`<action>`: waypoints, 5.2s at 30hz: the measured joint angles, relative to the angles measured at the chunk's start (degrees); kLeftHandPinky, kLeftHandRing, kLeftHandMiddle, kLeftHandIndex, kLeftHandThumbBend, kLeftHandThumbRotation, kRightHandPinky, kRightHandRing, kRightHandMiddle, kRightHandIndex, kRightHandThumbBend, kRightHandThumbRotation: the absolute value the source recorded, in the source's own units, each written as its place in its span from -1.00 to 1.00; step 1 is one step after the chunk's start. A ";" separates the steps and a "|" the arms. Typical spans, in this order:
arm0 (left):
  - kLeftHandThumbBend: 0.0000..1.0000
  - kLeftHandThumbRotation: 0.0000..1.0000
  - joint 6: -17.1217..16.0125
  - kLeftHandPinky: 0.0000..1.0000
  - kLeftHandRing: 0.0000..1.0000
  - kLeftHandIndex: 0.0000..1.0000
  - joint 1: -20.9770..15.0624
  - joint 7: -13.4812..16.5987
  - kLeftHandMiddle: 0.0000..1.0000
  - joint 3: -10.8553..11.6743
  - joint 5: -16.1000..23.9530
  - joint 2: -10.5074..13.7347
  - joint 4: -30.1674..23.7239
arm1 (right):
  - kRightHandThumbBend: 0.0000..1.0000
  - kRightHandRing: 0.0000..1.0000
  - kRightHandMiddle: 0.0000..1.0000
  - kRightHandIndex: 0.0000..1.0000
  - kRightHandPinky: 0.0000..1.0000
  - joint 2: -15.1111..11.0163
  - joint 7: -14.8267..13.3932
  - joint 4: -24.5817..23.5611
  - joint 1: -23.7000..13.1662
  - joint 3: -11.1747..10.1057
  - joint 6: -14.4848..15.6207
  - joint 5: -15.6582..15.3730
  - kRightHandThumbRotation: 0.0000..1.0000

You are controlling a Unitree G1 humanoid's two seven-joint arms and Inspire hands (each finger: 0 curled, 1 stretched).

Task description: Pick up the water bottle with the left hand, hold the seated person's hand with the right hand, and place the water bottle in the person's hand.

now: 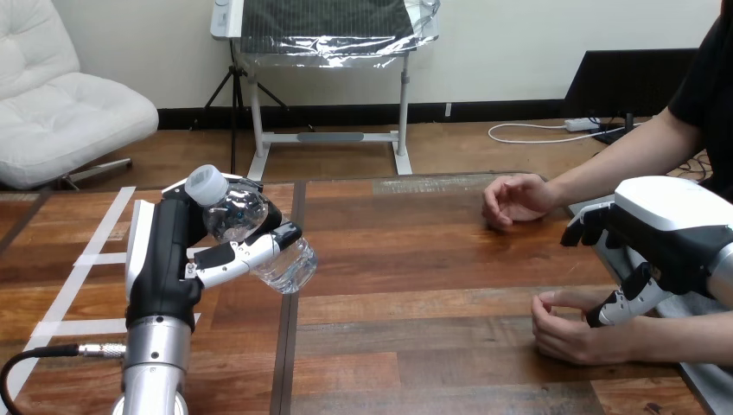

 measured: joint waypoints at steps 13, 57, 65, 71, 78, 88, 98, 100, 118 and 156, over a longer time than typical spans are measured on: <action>0.35 -1.00 0.19 -0.10 -0.12 -0.04 0.00 0.12 -0.12 -0.06 0.49 0.00 -0.01 | 0.48 0.51 0.60 0.56 0.32 -0.05 1.26 1.04 0.00 0.03 1.27 -0.36 -1.00; 0.35 -1.00 0.59 -0.12 -0.12 -0.02 -0.29 0.06 -0.09 -0.04 0.50 0.11 -0.01 | 0.46 0.61 0.70 0.63 0.36 -0.41 5.75 7.28 -2.75 4.66 3.92 -4.48 -1.00; 0.34 -1.00 0.59 -0.11 -0.12 -0.02 -0.34 -0.22 -0.09 0.06 0.34 0.13 -0.01 | 0.45 0.66 0.75 0.66 0.39 -0.40 8.13 10.34 -4.82 6.36 5.23 -5.01 -1.00; 0.34 -1.00 0.59 -0.12 -0.13 -0.02 -0.34 -0.32 -0.09 0.06 0.36 0.14 -0.01 | 0.44 0.67 0.78 0.68 0.40 -0.40 8.98 13.03 -6.08 7.37 5.30 -5.01 -1.00; 0.34 -1.00 0.58 -0.12 -0.13 -0.02 -0.35 -0.32 -0.09 0.06 0.39 0.15 -0.01 | 0.43 0.66 0.78 0.69 0.40 -0.39 9.10 16.58 -7.61 8.96 5.11 -5.29 -1.00; 0.34 -1.00 0.58 -0.12 -0.13 -0.02 -0.35 -0.35 -0.09 0.09 0.37 0.15 -0.01 | 0.44 0.58 0.73 0.66 0.33 -0.38 8.47 23.26 -9.98 11.18 2.94 -5.46 -1.00; 0.34 -1.00 0.58 -0.13 -0.13 -0.03 -0.37 -0.68 -0.09 0.10 0.36 0.16 -0.01 | 0.47 0.52 0.69 0.65 0.28 -0.27 6.91 28.71 -11.72 13.10 1.72 -5.69 -1.00; 0.34 -1.00 0.59 -0.13 -0.13 -0.03 -0.37 -0.69 -0.09 0.13 0.36 0.17 -0.01 | 0.48 0.51 0.68 0.65 0.27 -0.16 6.27 29.54 -12.16 13.15 1.33 -5.50 -1.00; 0.35 -1.00 0.59 -0.14 -0.13 -0.03 -0.40 -0.75 -0.09 0.16 0.41 0.23 -0.07 | 0.46 0.53 0.71 0.66 0.27 0.04 4.85 34.55 -15.02 14.17 -0.71 -5.36 -1.00; 0.33 -1.00 0.59 -0.12 -0.13 -0.02 -0.41 -0.78 -0.09 0.16 0.39 0.38 -0.07 | 0.33 0.07 0.33 0.33 -0.27 1.31 0.05 38.95 -17.06 15.51 -3.10 -5.26 -1.00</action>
